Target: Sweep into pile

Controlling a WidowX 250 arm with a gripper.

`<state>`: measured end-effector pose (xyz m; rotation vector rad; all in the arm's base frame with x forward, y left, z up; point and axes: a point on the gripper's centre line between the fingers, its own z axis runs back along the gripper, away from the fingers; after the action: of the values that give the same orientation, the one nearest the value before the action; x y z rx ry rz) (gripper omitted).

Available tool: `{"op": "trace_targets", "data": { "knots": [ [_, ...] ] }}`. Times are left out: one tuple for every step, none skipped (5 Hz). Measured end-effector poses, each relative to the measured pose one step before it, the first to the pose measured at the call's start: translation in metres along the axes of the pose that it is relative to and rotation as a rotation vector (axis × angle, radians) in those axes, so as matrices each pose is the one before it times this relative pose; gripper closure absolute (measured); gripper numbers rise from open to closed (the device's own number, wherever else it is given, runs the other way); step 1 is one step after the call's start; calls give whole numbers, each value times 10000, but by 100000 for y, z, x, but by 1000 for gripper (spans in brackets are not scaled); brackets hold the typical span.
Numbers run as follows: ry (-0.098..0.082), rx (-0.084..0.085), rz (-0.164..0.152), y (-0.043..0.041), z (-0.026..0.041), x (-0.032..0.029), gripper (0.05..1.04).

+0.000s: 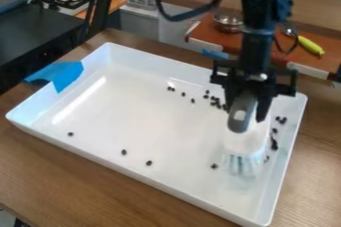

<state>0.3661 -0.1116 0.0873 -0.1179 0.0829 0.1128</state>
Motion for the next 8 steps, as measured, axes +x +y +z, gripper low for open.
{"op": "trace_targets", "data": {
  "knots": [
    [-509, -874, 218, 3250, 4471, 351, 595],
    [-362, -420, 229, 3530, 2547, 573, 595],
    [-308, 140, -42, 3622, 452, 733, 595],
    [-436, 482, 270, 4226, 208, 626, 595],
    [-90, 454, -189, 2470, -503, 491, 595],
    [238, 711, 459, 3335, -1724, 365, 595],
    [273, 614, 61, 633, -1236, 435, 595],
    [355, 421, -94, -868, -751, 201, 595]
  ]
}}
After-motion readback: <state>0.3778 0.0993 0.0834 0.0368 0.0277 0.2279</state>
